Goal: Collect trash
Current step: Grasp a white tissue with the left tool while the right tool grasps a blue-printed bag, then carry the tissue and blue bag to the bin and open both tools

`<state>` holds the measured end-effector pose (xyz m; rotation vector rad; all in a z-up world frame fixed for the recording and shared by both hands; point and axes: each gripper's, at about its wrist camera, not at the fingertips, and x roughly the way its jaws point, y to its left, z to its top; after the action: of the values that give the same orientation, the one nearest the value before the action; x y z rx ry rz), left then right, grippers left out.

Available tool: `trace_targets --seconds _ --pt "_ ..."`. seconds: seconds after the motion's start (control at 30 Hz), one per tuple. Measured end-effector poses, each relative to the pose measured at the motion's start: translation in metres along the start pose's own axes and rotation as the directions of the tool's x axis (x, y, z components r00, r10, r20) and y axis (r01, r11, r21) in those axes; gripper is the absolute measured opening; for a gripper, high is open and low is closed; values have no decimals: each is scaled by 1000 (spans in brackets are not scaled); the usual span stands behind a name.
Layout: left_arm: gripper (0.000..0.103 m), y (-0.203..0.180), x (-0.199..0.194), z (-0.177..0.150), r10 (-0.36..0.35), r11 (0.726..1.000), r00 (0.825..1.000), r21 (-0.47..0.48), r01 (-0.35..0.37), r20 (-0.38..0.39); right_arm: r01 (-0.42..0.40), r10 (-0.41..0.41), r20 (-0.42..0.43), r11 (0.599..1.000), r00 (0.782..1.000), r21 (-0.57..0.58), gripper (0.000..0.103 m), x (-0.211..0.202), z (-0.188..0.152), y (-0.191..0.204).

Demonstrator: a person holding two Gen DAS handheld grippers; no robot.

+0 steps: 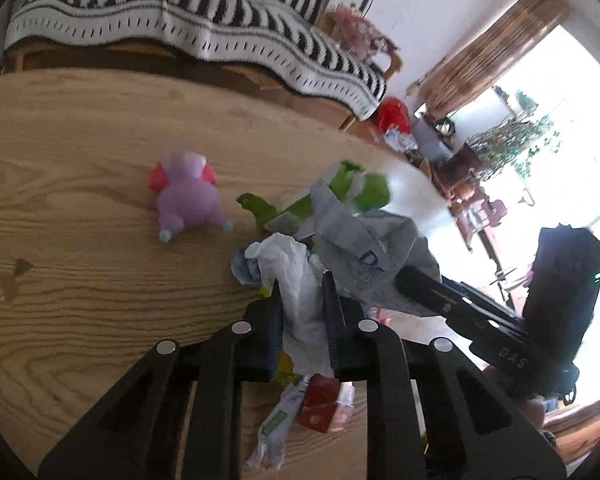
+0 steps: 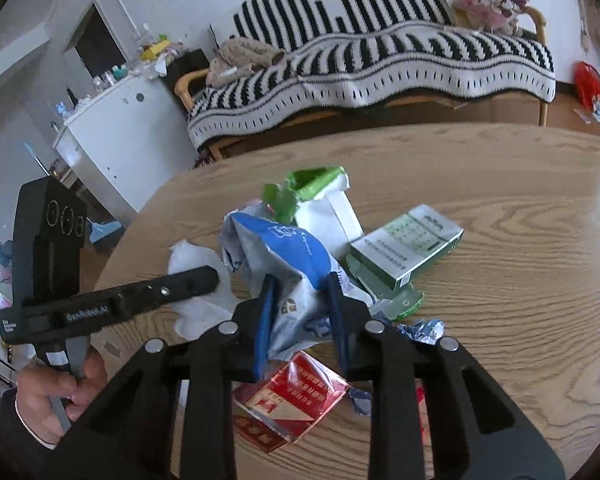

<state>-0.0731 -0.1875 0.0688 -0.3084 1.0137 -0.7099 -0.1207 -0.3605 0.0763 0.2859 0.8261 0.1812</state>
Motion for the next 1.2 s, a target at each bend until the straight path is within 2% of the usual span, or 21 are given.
trace_targets --seconds 0.17,0.33,0.4,0.53,0.63,0.77,0.9,1.07,1.1,1.17,1.2 --pt "18 -13 -24 -2 15 999 998 40 -17 56 -1 2 51 1000 999 -17 26 -34 -2 11" --pt "17 -55 -40 -11 81 981 991 169 -99 109 54 -52 111 998 992 -12 26 -86 -12 5" --pt "17 -83 -40 -21 97 962 988 243 -123 117 95 -94 135 995 986 -1 26 -116 -23 -4" --pt "17 -137 -32 -43 61 940 994 330 -88 90 202 -207 162 978 965 45 26 -183 -56 -35" --pt "17 -190 -20 -67 21 911 998 411 -42 55 302 -313 176 949 933 90 26 -241 -92 -64" --pt "17 -266 2 -106 -56 864 998 500 58 -19 435 -467 171 879 867 194 26 -327 -159 -107" --pt "17 -350 26 -156 -122 790 988 593 157 -98 515 -576 142 797 805 314 26 -391 -231 -144" --pt "17 -434 58 -241 -170 683 955 669 293 -244 577 -682 62 660 728 480 26 -459 -341 -183" --pt "17 -452 67 -265 -175 656 942 679 329 -287 583 -695 45 635 718 507 26 -468 -359 -188" --pt "17 -473 81 -302 -177 623 917 681 385 -357 593 -716 6 582 698 557 26 -483 -397 -199" --pt "17 -486 91 -328 -168 593 902 689 415 -399 596 -723 -17 556 691 580 26 -489 -418 -205"
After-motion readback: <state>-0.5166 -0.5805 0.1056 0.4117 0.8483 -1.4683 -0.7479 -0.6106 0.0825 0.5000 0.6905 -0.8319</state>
